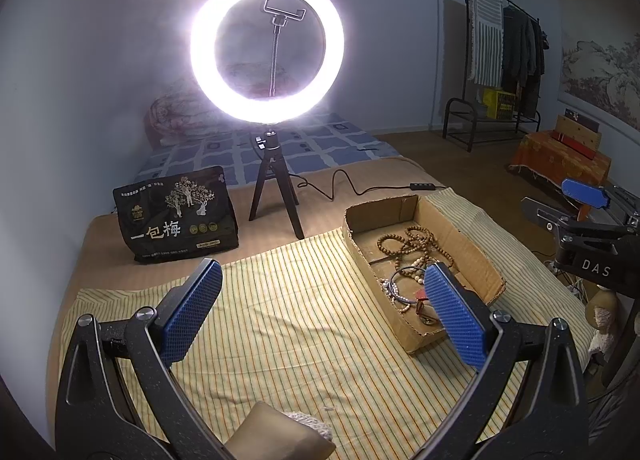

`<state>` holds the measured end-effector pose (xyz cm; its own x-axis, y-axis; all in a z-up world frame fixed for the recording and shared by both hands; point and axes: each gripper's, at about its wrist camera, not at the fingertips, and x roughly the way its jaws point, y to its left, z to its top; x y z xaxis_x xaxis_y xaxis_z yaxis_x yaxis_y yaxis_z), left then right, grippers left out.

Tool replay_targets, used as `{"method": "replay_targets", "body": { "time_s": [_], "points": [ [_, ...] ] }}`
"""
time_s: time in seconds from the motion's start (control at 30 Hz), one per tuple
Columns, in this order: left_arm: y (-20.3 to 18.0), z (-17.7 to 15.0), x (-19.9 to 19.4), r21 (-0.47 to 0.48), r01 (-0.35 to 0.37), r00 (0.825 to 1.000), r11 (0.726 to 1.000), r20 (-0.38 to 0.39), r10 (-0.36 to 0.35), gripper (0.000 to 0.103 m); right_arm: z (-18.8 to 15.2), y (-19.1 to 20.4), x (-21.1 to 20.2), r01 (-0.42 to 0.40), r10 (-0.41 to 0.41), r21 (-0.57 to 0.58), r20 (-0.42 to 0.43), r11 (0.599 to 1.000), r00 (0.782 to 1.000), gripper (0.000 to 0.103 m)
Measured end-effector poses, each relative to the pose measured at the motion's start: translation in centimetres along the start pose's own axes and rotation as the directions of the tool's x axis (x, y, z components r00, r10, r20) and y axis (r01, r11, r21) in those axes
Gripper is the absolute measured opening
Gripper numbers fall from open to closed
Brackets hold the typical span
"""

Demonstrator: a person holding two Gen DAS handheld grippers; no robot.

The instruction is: Organize jewelry

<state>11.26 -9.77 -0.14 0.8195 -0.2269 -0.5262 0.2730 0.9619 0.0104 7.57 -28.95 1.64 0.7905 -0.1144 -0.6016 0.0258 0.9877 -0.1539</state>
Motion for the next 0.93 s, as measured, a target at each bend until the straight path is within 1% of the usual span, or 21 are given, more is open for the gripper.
{"method": "replay_targets", "body": {
  "time_s": [0.83, 0.93],
  "points": [
    [-0.21, -0.13, -0.15, -0.002, 0.006, 1.000, 1.000, -0.006, -0.006, 0.103, -0.07, -0.12, 0.03, -0.001, 0.001, 0.002, -0.002, 1.000, 1.000, 0.081],
    [-0.40, -0.25, -0.19, 0.001, -0.002, 1.000, 1.000, -0.002, 0.002, 0.103, -0.19, 0.08, 0.01, 0.001, -0.001, 0.000, -0.004, 1.000, 1.000, 0.081]
  ]
}}
